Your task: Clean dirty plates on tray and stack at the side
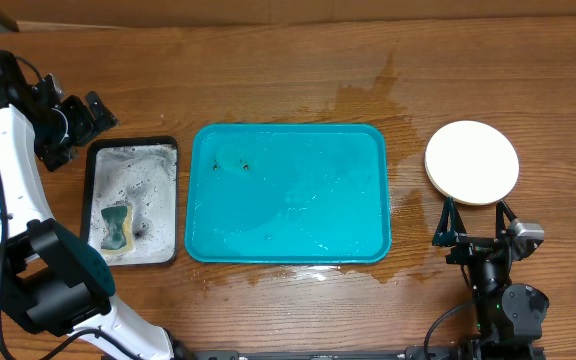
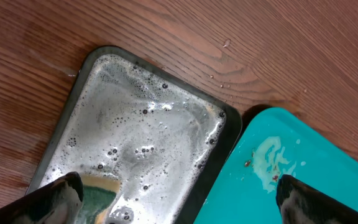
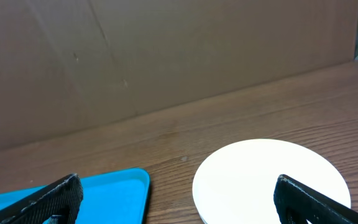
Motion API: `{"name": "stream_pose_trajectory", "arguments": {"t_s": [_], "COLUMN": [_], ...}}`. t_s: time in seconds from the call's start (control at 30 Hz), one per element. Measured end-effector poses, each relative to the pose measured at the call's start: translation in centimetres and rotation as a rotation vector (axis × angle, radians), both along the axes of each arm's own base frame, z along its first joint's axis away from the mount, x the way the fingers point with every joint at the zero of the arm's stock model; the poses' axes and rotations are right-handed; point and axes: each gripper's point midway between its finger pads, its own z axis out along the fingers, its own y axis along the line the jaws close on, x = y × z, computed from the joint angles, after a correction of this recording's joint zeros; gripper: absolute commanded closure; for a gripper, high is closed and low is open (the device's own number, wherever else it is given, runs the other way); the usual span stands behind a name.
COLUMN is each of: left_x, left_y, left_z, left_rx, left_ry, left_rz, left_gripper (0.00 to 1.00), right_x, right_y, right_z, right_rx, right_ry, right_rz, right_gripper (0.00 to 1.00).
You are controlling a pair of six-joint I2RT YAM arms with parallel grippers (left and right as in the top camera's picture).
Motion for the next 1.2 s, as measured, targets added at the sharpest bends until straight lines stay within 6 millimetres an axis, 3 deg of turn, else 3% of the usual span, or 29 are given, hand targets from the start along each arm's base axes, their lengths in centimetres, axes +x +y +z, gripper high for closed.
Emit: {"name": "stream_pose_trajectory", "arguments": {"t_s": [0.17,0.27,0.37,0.4,0.47,0.57,0.67,0.8,1.0,1.1,1.2], "left_x": [0.1,0.0,-1.3,-2.3,-5.1,-11.2,-16.2,-21.3,-25.5,-25.9,-24.5], "left_y": [-0.3,-0.9,-3.5,-4.8,-7.5,-12.0,-14.1,-15.0,-15.3,-15.4,-15.1], "left_z": [0.1,1.8,9.4,12.7,18.7,26.9,30.2,29.4,25.6,23.5,22.5], "left_rx": [0.002,0.025,0.110,0.145,0.205,0.275,0.318,0.347,0.360,0.362,0.381], "left_ry": [-0.003,-0.038,-0.216,-0.301,-0.464,-0.723,-0.850,-0.834,-0.781,-0.788,-0.860], "left_rz": [-0.007,-0.020,-0.064,-0.084,-0.124,-0.194,-0.228,-0.239,-0.227,-0.226,-0.214], "left_gripper": [0.00,0.00,0.00,0.00,0.00,0.00,0.00,0.00,0.00,0.00,0.00], "right_x": [0.0,0.0,0.0,0.0,0.0,0.0,0.0,0.0,0.0,0.0,0.0], "right_y": [0.0,0.0,0.0,0.0,0.0,0.0,0.0,0.0,0.0,0.0,0.0], "right_z": [0.0,0.0,0.0,0.0,0.0,0.0,0.0,0.0,0.0,0.0,0.0], "right_rx": [0.000,0.000,0.000,0.000,0.000,0.000,0.000,0.000,0.000,0.000,0.000], "right_ry": [0.000,0.000,0.000,0.000,0.000,0.000,0.000,0.000,0.000,0.000,0.000], "right_rz": [0.000,0.000,0.000,0.000,0.000,0.000,0.000,0.000,0.000,0.000,0.000], "right_gripper": [0.00,0.00,0.00,0.00,0.00,0.00,0.00,0.00,0.00,0.00,0.00]}}
